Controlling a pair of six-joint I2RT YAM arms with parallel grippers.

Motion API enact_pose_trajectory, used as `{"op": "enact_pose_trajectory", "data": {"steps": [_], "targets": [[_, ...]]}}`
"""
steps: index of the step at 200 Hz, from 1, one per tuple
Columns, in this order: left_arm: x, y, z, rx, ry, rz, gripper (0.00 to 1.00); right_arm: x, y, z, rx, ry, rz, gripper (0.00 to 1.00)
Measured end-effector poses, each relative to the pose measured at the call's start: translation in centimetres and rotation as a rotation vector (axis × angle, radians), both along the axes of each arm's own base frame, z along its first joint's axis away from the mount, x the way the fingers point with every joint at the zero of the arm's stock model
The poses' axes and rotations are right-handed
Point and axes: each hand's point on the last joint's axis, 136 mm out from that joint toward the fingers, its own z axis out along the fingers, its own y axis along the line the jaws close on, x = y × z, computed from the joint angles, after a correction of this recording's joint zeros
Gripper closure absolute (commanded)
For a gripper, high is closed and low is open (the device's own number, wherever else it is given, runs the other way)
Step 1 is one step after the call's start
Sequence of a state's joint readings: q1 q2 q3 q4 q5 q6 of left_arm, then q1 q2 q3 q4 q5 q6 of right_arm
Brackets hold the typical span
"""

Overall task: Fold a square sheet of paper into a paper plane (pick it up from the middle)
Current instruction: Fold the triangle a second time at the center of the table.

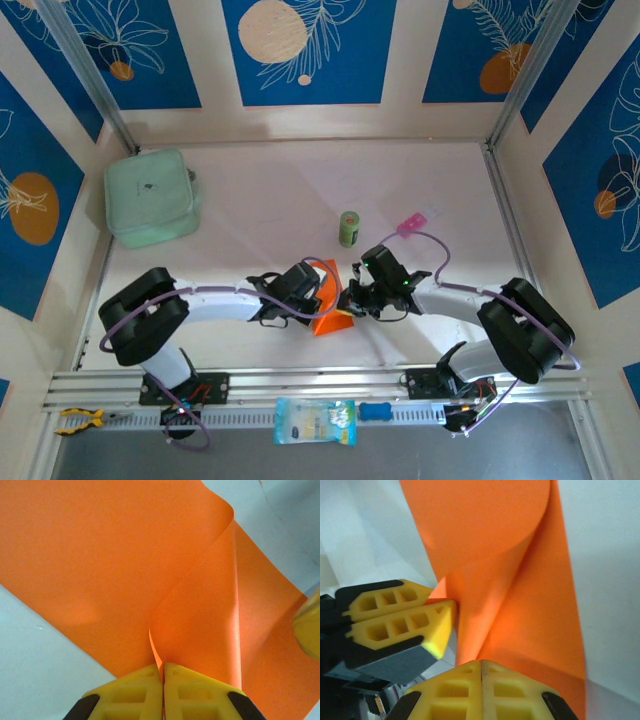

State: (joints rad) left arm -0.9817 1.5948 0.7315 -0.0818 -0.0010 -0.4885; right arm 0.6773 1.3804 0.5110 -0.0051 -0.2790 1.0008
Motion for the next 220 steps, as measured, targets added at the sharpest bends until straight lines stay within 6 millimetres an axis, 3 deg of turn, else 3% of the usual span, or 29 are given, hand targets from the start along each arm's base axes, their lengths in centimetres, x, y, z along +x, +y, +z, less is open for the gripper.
{"op": "enact_pose_trajectory", "data": {"steps": [123, 220], "targets": [[0.1, -0.2, 0.0, -0.008, -0.005, 0.0, 0.92, 0.9, 2.8, -0.6, 0.067, 0.01, -0.009, 1.0], [0.1, -0.2, 0.0, -0.009, -0.005, -0.001, 0.92, 0.1, 1.8, -2.8, 0.032, 0.055, -0.019, 1.0]]}}
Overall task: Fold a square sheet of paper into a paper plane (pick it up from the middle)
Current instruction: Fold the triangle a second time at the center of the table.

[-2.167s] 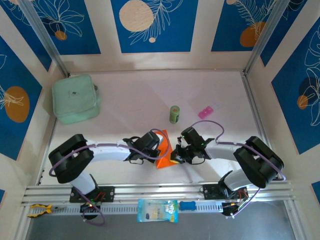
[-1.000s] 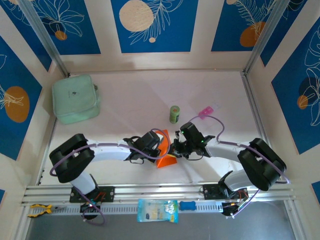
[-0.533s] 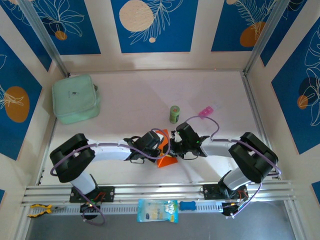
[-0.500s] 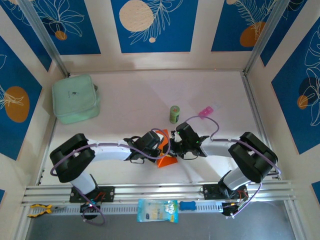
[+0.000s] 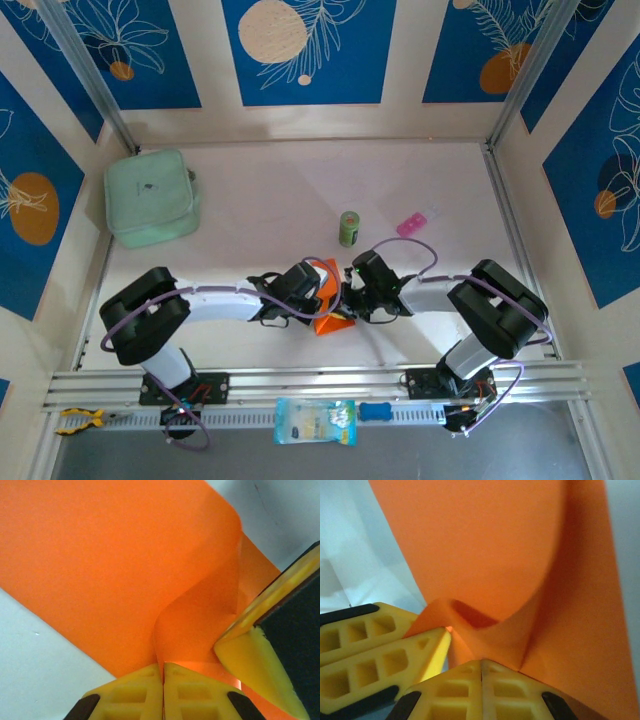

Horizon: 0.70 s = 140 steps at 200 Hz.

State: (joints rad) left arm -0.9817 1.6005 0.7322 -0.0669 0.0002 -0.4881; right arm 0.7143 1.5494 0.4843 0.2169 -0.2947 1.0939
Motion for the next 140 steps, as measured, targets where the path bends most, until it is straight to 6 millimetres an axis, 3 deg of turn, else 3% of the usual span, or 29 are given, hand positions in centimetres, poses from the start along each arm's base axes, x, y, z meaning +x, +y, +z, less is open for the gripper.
{"op": "enact_pose_trajectory", "data": {"steps": [52, 105, 140], "targets": [[0.0, 0.0, 0.0, 0.0, 0.002, -0.001, 0.92, 0.3, -0.1, 0.3, 0.006, -0.007, -0.01, 1.0], [0.0, -0.2, 0.0, -0.001, 0.003, -0.002, 0.92, 2.4, 0.0, 1.8, 0.037, -0.055, -0.04, 1.0], [0.0, -0.2, 0.0, -0.001, 0.003, -0.002, 0.92, 2.3, -0.2, 0.4, 0.009, -0.026, -0.04, 1.0]]}}
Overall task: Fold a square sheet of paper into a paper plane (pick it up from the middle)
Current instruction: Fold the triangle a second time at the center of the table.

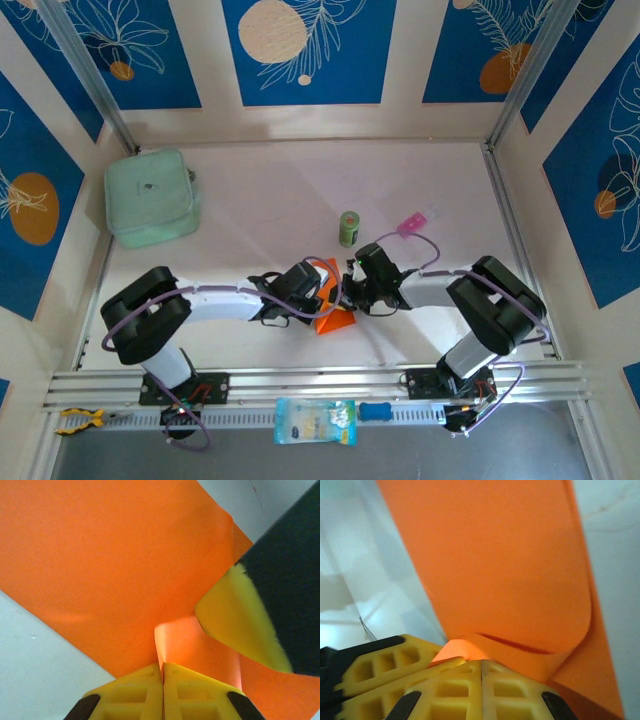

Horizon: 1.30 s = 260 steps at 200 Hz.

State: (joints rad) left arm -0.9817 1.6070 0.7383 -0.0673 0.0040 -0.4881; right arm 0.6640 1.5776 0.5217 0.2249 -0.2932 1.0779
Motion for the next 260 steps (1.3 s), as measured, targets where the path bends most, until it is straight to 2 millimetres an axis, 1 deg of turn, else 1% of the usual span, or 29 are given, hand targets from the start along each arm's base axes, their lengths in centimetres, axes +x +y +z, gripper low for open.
{"op": "enact_pose_trajectory", "data": {"steps": [11, 58, 100, 124, 136, 181, 205, 228, 260], "targets": [[0.0, 0.0, 0.0, 0.0, 0.0, 0.0, 0.92, -0.1, -0.2, -0.5, -0.007, 0.009, -0.001, 1.0], [0.0, 0.0, 0.0, 0.0, -0.001, -0.004, 0.92, 0.1, -0.4, -0.4, 0.001, 0.003, -0.009, 1.0], [0.0, 0.0, 0.0, 0.004, -0.007, -0.017, 0.92, 0.9, -1.0, 0.5, 0.003, -0.038, -0.011, 1.0], [0.0, 0.0, 0.0, 0.003, -0.007, -0.017, 0.92, 1.5, -1.4, -0.1, -0.001, -0.035, -0.031, 1.0], [0.0, 0.0, 0.0, 0.004, -0.007, -0.017, 0.92, 1.5, -1.6, -0.5, 0.004, -0.028, -0.034, 1.0], [0.0, 0.0, 0.0, 0.004, -0.007, -0.017, 0.92, 1.6, -1.6, -0.4, 0.032, -0.044, -0.043, 1.0], [0.0, 0.0, 0.0, 0.004, -0.007, -0.017, 0.92, 1.6, -2.0, -0.3, 0.021, -0.041, -0.053, 1.0], [0.0, -0.1, 0.0, 0.003, -0.007, -0.017, 0.92, 2.0, -2.3, 0.0, 0.021, -0.057, -0.064, 1.0], [0.0, -0.1, 0.0, 0.003, -0.007, -0.017, 0.92, 2.3, -2.8, -0.5, 0.021, -0.063, -0.083, 1.0]]}}
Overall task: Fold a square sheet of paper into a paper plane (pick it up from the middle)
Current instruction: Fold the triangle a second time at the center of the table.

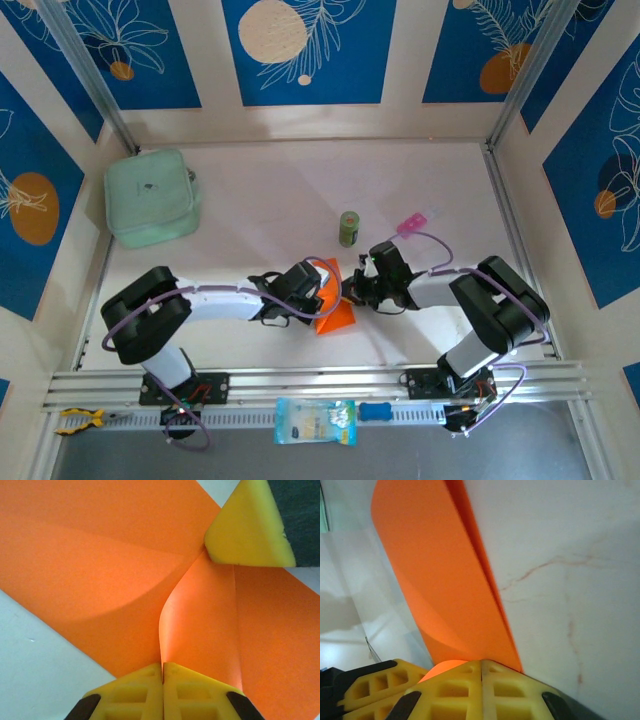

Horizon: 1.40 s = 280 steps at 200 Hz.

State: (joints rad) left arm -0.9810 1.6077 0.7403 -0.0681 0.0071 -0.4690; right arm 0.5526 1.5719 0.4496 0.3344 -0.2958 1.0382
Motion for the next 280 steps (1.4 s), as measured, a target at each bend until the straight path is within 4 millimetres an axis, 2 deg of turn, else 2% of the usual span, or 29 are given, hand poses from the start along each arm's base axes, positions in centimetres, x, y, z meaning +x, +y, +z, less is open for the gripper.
{"op": "enact_pose_trajectory", "data": {"steps": [44, 74, 98, 130, 192, 225, 280], "targets": [[0.0, 0.0, 0.0, 0.0, 0.0, 0.0, 0.93, 0.0, 0.0, 0.1, 0.022, -0.005, -0.01, 1.0], [0.0, 0.0, 0.0, 0.0, 0.0, 0.0, 0.93, 0.0, -1.1, 0.2, -0.027, -0.002, -0.054, 1.0], [0.0, 0.0, 0.0, 0.0, 0.0, 0.0, 0.93, 0.3, -1.8, 1.3, -0.041, -0.03, -0.088, 1.0], [0.0, 0.0, 0.0, 0.0, 0.0, 0.0, 0.93, 0.3, -1.5, 2.6, -0.008, -0.064, -0.077, 1.0], [0.0, 0.0, 0.0, 0.0, 0.0, 0.0, 0.93, 0.1, 0.3, 1.6, 0.001, -0.02, -0.009, 1.0], [0.0, 0.0, 0.0, 0.0, 0.0, 0.0, 0.93, 0.0, -0.2, 0.0, -0.031, 0.021, -0.018, 1.0], [0.0, 0.0, 0.0, -0.001, 0.001, -0.002, 0.93, 0.5, -1.0, 0.0, -0.008, 0.026, -0.065, 1.0]]}}
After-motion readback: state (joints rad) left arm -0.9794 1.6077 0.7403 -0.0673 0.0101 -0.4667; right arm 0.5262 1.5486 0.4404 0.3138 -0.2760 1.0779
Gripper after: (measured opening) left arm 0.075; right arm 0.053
